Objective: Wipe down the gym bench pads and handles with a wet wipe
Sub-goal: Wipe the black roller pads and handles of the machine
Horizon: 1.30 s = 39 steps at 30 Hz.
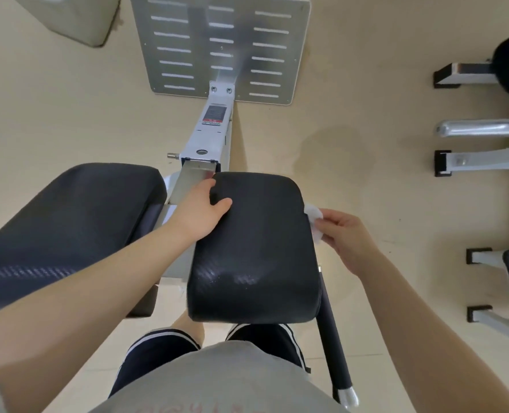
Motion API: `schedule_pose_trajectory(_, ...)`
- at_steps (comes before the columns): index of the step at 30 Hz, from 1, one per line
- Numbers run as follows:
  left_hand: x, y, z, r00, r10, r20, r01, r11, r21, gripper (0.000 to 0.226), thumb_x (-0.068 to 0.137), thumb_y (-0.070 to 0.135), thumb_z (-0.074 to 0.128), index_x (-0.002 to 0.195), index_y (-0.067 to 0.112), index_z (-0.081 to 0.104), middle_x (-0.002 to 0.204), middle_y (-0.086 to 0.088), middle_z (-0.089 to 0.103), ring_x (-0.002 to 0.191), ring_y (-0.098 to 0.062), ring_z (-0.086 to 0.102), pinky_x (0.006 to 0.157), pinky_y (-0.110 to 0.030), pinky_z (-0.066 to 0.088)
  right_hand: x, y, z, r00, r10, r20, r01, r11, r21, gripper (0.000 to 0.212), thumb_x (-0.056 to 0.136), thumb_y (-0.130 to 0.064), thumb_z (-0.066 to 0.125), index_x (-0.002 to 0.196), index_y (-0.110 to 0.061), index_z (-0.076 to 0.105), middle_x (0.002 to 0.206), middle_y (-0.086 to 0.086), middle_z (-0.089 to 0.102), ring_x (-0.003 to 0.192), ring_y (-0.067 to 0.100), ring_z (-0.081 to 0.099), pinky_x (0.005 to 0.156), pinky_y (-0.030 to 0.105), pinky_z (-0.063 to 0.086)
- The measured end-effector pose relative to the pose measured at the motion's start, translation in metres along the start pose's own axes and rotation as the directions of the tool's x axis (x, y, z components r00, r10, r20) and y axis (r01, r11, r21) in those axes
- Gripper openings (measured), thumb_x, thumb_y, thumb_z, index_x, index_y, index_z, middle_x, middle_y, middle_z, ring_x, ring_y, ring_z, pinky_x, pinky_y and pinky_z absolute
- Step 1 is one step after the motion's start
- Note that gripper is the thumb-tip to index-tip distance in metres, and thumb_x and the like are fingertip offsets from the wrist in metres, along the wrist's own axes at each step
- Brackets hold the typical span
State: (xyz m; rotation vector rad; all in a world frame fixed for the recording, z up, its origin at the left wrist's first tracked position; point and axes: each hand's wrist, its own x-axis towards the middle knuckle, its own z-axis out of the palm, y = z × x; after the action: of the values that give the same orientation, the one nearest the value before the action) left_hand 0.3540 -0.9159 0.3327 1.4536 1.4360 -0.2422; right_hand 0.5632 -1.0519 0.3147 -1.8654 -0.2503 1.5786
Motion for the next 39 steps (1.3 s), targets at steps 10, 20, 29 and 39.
schedule_pose_trajectory(10,-0.045,-0.036,-0.007,0.999,-0.019,0.034,0.024,0.990,-0.141,0.039,0.094,0.032,0.044,0.128,0.013,0.051,0.125,0.001,0.059,0.111,-0.015,0.055,0.093,-0.026,0.040,-0.027,0.015,0.019,0.984,0.017,-0.179,0.009,0.990,0.140,0.015,0.089,0.004,0.053,0.096,-0.003,0.064,0.087,0.006,0.067,0.071,0.008,0.067,0.068,0.014,0.054)
schedule_pose_trajectory(20,-0.085,-0.055,-0.004,0.996,0.031,0.089,-0.012,0.978,-0.209,0.029,0.097,0.029,0.041,0.116,0.016,0.058,0.114,-0.001,0.063,0.103,-0.020,0.058,0.095,-0.032,0.044,-0.062,0.020,0.035,0.950,-0.148,-0.276,0.159,0.987,0.019,0.026,0.084,-0.021,0.062,0.079,0.004,0.064,0.079,0.005,0.056,0.075,0.012,0.052,0.080,0.024,0.049)
schedule_pose_trajectory(29,-0.107,-0.069,0.002,0.996,0.073,0.050,-0.048,0.923,-0.382,0.016,0.095,0.029,0.044,0.094,0.032,0.060,0.109,0.006,0.064,0.107,-0.017,0.058,0.104,-0.038,0.041,-0.111,0.058,0.036,0.921,-0.151,-0.360,0.186,0.980,0.064,0.019,0.091,-0.004,0.052,0.081,-0.011,0.066,0.082,0.006,0.064,0.075,0.011,0.062,0.081,0.022,0.054)
schedule_pose_trajectory(39,-0.139,-0.099,0.015,0.940,0.334,0.065,-0.281,0.869,-0.407,0.041,0.095,0.004,0.044,0.135,0.014,0.045,0.126,0.004,0.056,0.106,0.000,0.053,0.082,-0.002,0.043,-0.124,0.095,0.080,0.790,-0.205,-0.578,0.328,0.938,0.115,0.028,0.090,-0.031,0.050,0.070,-0.011,0.054,0.058,-0.005,0.033,0.067,0.023,0.027,0.065,0.033,0.033)
